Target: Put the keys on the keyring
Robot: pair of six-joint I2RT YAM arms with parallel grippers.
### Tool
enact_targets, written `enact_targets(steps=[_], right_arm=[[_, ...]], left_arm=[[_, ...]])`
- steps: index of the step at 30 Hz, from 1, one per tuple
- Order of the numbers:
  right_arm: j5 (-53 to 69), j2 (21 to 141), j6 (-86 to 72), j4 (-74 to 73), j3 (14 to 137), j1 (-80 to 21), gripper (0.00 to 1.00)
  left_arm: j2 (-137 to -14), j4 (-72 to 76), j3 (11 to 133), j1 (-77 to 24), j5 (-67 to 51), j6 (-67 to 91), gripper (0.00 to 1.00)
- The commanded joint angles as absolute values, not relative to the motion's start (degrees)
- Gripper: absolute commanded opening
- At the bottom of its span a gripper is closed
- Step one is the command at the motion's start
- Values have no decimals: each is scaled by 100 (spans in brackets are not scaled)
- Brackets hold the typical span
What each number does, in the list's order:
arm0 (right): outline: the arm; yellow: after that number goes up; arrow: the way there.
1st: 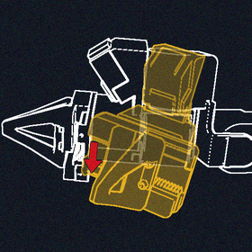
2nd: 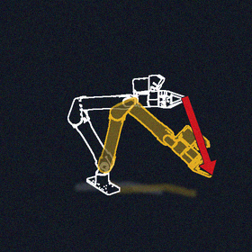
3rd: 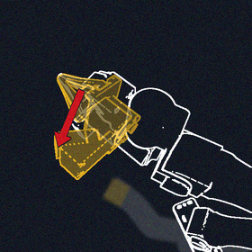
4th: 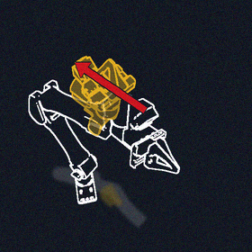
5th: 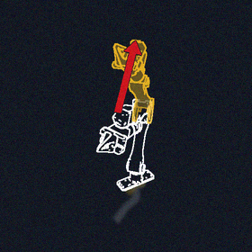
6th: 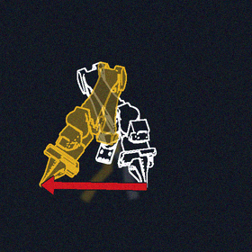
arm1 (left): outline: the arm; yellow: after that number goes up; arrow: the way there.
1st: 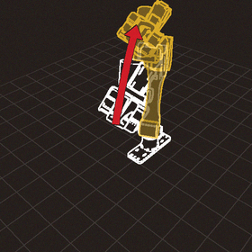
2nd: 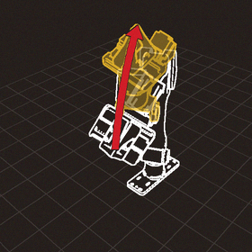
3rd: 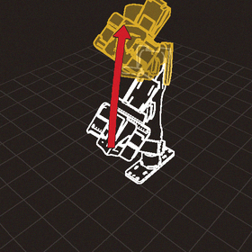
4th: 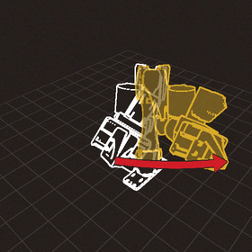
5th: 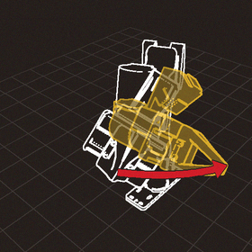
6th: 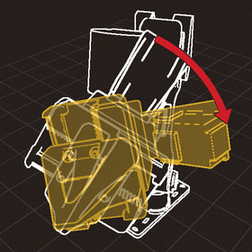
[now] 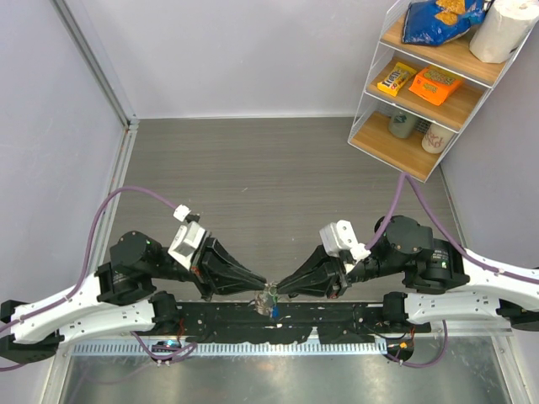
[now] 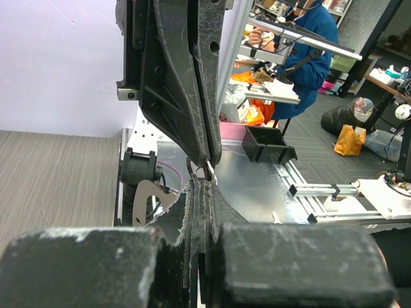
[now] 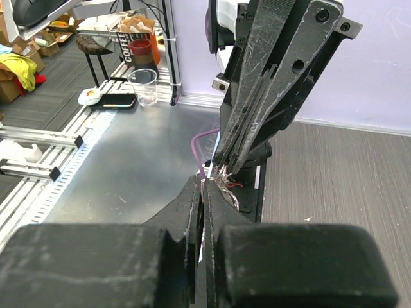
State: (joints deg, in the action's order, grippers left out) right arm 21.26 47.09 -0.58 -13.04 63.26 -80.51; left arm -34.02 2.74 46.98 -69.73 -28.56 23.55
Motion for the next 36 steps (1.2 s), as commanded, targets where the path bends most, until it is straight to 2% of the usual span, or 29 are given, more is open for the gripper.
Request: enact_targets(steps=[1, 26, 36], right_arm=[[2030, 4667, -71, -1098, 6644, -8060, 5], [2074, 5369, 290, -2065, 7936, -8060, 5], [2197, 5590, 343, -2364, 8358, -8059, 5]], left_arm=[[-3436, 721, 4729, -6996, -3032, 2373, 0], [-3384, 747, 4597, -7031, -3059, 2531, 0], [-3472, 413, 4711, -7031, -3059, 2514, 24]])
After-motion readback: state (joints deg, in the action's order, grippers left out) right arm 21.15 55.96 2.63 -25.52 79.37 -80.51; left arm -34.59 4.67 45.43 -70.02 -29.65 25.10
